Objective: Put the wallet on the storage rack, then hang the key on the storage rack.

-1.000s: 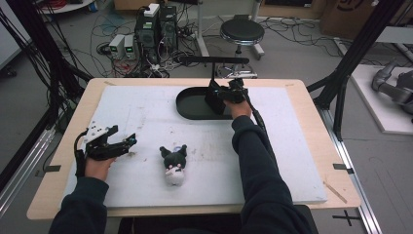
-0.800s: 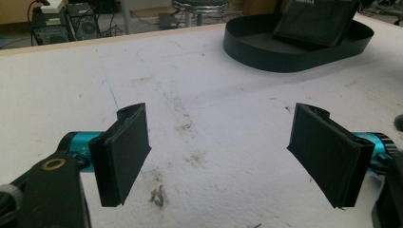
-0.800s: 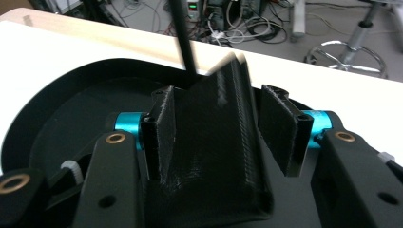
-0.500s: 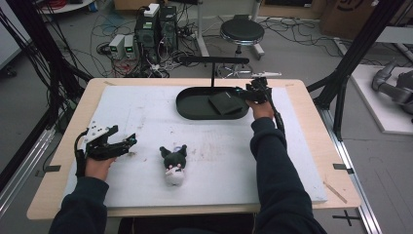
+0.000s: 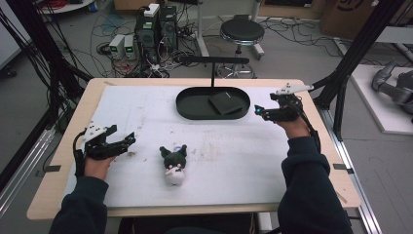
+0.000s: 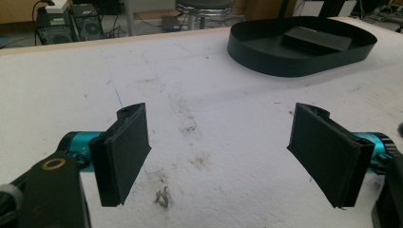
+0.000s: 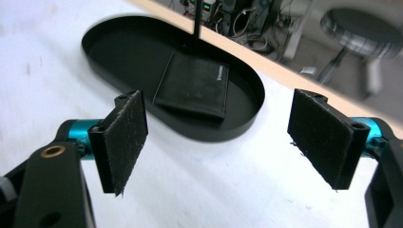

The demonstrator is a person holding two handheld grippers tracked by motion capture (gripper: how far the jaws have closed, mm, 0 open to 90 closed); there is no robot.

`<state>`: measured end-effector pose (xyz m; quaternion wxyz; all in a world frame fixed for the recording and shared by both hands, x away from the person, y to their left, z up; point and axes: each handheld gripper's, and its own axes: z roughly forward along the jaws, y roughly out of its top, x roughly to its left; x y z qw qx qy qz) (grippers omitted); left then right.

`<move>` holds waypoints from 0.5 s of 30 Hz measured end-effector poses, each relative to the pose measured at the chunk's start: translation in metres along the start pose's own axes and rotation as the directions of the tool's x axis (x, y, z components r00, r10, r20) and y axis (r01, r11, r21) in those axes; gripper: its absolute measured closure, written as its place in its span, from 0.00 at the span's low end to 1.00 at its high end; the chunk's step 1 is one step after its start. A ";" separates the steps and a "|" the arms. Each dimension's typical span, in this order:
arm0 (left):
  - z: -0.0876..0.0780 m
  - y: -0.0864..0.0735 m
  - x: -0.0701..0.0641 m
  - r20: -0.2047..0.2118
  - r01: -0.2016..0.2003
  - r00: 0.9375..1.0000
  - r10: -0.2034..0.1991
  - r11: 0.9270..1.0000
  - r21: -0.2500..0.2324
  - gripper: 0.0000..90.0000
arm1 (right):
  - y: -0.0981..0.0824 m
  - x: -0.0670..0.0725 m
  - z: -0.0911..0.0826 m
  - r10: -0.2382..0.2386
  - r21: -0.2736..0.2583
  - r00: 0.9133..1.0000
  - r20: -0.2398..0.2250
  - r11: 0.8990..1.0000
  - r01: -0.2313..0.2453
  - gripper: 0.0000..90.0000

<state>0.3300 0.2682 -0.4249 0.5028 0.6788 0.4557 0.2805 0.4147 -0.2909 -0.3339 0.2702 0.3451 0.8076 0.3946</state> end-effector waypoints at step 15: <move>0.005 0.004 -0.009 0.025 -0.004 1.000 0.004 1.000 -0.008 0.23 | -0.058 0.019 -0.005 0.071 0.002 0.997 0.003 0.997 -0.071 0.24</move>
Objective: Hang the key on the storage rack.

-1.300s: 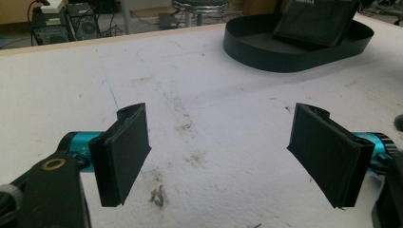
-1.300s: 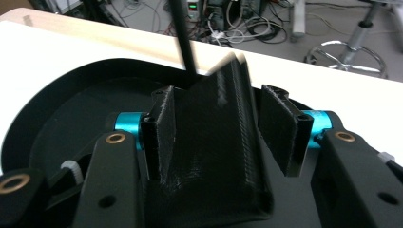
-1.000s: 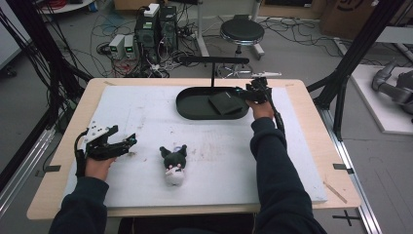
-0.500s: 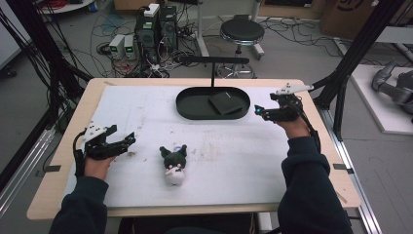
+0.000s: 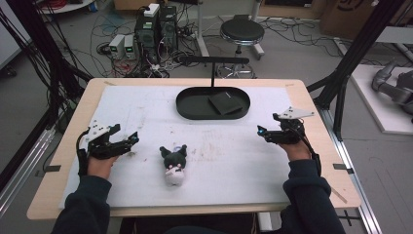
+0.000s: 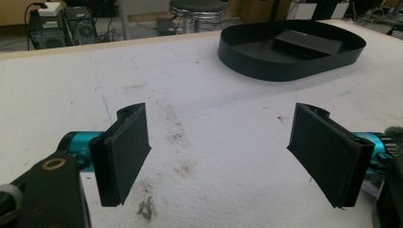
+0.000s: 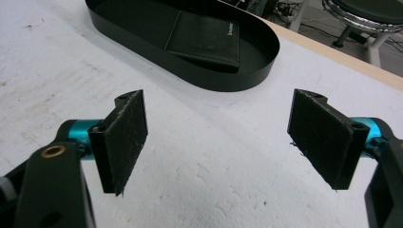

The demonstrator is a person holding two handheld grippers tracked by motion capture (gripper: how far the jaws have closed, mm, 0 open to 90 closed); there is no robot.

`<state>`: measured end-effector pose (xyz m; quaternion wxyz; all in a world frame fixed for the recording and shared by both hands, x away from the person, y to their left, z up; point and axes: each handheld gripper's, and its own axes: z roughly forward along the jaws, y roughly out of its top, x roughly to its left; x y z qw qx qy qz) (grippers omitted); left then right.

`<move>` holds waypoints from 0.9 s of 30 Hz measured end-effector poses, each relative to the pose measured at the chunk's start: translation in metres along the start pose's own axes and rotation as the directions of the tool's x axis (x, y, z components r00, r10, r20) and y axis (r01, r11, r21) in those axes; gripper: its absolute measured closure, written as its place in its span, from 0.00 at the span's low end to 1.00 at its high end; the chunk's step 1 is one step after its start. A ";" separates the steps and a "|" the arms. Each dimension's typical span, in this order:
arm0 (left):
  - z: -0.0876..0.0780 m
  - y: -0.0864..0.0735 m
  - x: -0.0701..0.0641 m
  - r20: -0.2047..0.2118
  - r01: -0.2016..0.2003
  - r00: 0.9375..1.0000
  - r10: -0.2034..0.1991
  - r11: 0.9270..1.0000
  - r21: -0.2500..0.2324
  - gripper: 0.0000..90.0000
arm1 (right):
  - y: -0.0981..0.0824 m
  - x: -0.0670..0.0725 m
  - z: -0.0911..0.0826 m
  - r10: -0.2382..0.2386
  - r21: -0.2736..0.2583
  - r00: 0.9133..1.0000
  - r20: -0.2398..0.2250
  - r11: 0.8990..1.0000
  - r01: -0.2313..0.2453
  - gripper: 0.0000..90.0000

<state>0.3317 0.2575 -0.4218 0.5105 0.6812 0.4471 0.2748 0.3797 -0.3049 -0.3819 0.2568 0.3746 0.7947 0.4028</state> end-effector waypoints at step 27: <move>0.038 -0.004 -0.067 0.278 -0.006 0.960 -0.041 0.986 0.167 0.27 | -0.008 0.005 -0.002 -0.001 -0.006 1.000 0.007 1.000 0.001 0.24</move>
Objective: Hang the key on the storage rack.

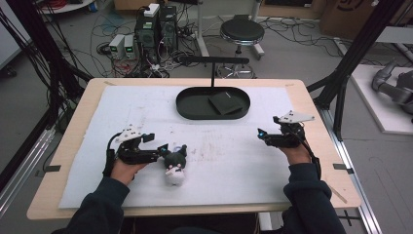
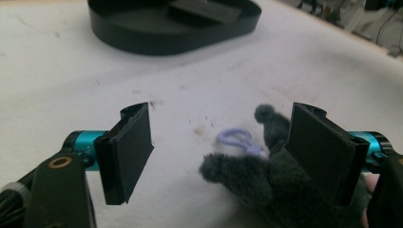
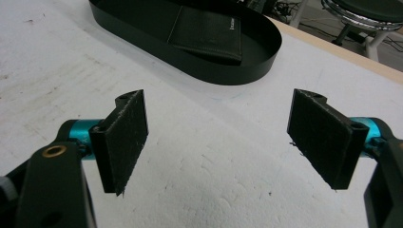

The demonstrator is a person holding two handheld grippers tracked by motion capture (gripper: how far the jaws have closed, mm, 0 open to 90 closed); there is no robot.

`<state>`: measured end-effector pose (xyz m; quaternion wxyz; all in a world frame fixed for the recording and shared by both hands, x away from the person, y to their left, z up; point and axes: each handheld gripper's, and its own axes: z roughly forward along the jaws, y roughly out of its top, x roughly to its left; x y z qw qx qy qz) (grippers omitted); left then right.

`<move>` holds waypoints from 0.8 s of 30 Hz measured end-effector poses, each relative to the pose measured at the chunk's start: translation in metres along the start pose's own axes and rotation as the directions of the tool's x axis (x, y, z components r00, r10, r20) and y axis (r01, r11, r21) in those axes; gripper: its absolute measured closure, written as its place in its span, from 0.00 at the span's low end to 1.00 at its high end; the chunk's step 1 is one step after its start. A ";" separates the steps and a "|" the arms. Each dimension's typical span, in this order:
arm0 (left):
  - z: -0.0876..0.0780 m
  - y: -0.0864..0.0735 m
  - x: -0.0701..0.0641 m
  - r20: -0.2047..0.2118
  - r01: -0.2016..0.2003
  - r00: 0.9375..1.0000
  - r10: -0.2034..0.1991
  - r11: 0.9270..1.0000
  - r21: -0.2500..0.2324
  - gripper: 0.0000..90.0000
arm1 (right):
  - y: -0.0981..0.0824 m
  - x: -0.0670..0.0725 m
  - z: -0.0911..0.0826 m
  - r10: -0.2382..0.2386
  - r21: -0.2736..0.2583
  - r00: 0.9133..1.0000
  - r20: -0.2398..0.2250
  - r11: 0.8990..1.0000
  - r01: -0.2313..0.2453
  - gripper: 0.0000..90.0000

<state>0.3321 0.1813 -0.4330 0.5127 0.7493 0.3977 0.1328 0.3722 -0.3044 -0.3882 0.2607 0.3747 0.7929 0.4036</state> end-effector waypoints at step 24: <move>-0.010 0.017 0.040 -0.035 0.071 0.997 -0.069 0.996 0.049 0.90 | -0.002 -0.001 -0.003 0.005 -0.003 1.000 -0.003 1.000 -0.005 0.27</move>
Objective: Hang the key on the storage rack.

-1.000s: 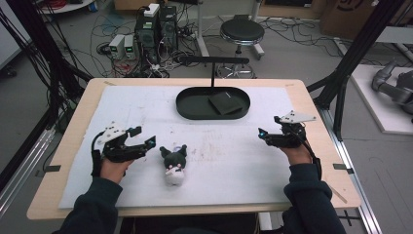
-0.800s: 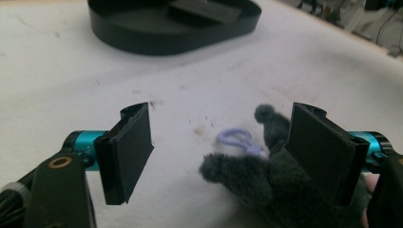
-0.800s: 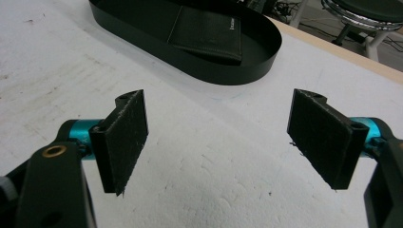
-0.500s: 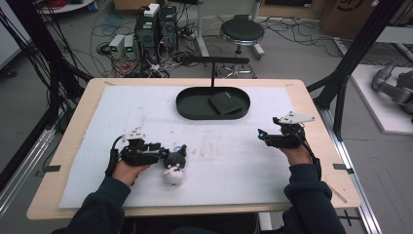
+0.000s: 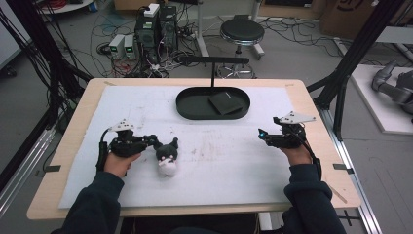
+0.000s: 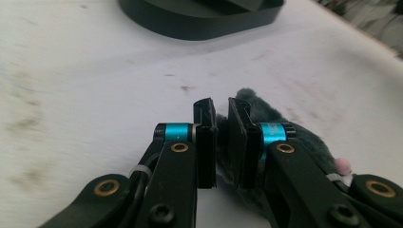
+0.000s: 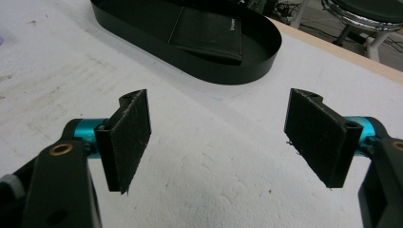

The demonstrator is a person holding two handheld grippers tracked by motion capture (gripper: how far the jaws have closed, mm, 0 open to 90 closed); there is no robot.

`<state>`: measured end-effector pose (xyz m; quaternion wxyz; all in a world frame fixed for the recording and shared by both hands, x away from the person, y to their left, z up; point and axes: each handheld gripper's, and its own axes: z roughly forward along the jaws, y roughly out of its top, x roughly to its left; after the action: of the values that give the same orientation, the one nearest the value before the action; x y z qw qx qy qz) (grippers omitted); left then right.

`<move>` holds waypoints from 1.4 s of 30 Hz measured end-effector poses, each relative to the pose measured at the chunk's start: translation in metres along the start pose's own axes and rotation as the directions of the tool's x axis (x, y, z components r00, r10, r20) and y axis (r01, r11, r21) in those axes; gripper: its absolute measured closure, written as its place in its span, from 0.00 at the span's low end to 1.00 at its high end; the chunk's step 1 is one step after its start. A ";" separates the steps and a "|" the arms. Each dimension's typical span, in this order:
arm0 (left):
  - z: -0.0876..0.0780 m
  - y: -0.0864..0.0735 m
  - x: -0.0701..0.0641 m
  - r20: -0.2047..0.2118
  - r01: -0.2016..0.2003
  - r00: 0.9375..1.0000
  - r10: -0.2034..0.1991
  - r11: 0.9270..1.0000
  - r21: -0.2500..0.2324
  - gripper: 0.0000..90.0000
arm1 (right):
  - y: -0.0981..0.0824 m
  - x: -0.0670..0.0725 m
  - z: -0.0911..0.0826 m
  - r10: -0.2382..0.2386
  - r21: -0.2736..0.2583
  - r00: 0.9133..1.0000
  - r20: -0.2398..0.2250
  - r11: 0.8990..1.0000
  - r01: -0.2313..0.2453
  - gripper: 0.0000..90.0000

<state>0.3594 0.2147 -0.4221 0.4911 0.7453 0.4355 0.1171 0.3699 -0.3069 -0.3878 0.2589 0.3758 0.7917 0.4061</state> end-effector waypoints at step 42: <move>-0.007 0.043 -0.038 -0.070 -0.103 0.992 0.102 0.994 -0.022 0.41 | 0.001 0.001 0.000 -0.005 -0.015 1.000 -0.015 1.000 0.004 0.27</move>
<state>0.3554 0.1840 -0.3733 0.4785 0.7559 0.4119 0.1733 0.3697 -0.3058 -0.3865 0.2564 0.3690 0.7916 0.4142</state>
